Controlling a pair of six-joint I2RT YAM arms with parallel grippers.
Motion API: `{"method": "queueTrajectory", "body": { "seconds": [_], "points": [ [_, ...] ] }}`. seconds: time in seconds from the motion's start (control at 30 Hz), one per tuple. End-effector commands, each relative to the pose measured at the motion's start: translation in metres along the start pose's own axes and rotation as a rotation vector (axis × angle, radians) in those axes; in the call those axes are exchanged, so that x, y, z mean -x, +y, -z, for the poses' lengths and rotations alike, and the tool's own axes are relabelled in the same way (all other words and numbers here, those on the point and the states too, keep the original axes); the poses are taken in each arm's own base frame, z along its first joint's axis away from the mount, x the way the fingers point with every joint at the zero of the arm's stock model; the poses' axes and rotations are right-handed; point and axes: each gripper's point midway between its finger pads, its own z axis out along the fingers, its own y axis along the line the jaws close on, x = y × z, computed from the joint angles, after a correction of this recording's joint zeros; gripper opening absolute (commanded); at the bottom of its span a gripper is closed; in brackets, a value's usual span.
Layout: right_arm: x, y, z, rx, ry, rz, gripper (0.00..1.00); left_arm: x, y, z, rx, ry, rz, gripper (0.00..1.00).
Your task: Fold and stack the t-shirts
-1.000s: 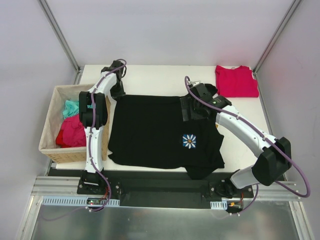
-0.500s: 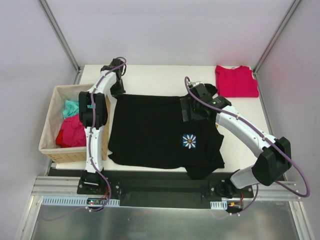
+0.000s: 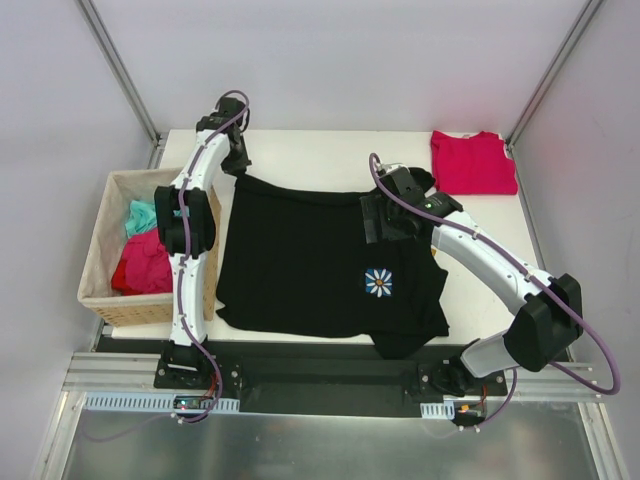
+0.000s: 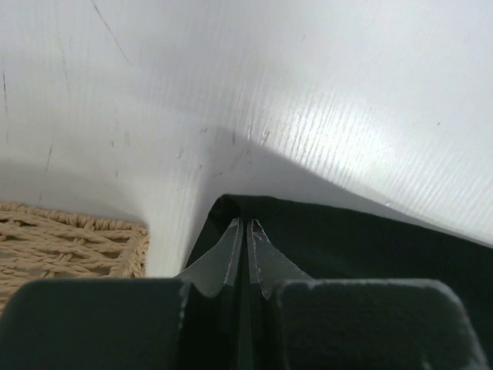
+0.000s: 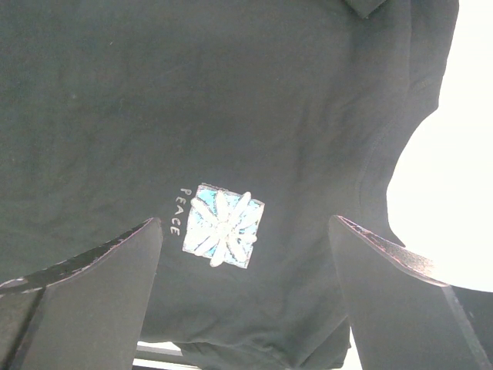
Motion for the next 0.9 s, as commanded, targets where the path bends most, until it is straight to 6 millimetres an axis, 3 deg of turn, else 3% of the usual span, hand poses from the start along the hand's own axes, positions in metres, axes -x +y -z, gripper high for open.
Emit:
{"method": "queueTrajectory", "body": {
  "seconds": [0.0,0.17,0.27,0.3,0.33,0.5,0.57,0.67,0.8,0.87],
  "points": [
    [0.013,-0.001,0.017,0.009,-0.060,-0.020,0.93,0.013,0.007,-0.008,0.018,-0.025,0.016,0.00],
    [0.010,-0.002,0.017,0.004,-0.056,-0.016,0.93,0.012,0.009,-0.021,0.030,-0.015,0.030,0.00],
    [0.008,-0.001,0.015,0.006,-0.047,-0.013,0.93,0.010,0.012,-0.026,0.047,-0.009,0.035,0.10],
    [0.007,0.000,0.016,0.008,-0.048,-0.012,0.93,0.011,0.013,-0.027,0.057,-0.013,0.036,0.14],
    [0.006,0.000,0.016,0.007,-0.047,-0.012,0.93,0.012,0.016,-0.028,0.072,-0.020,0.038,0.30],
    [0.004,0.003,0.015,0.008,-0.045,-0.005,0.93,0.027,0.013,-0.030,0.068,-0.067,0.039,0.59],
    [0.002,0.005,0.015,0.010,-0.044,0.000,0.93,0.036,0.008,-0.026,0.048,-0.095,0.045,0.74],
    [0.004,0.008,0.016,0.015,-0.046,0.004,0.93,0.035,0.001,-0.014,0.007,-0.097,0.047,0.83],
    [0.008,0.014,0.016,0.030,-0.060,0.006,0.93,0.025,0.004,0.014,0.009,-0.099,0.064,0.85],
    [0.009,0.018,0.012,0.031,-0.055,0.014,0.93,0.011,0.007,0.027,-0.007,-0.071,0.066,0.85]
  ]
}}
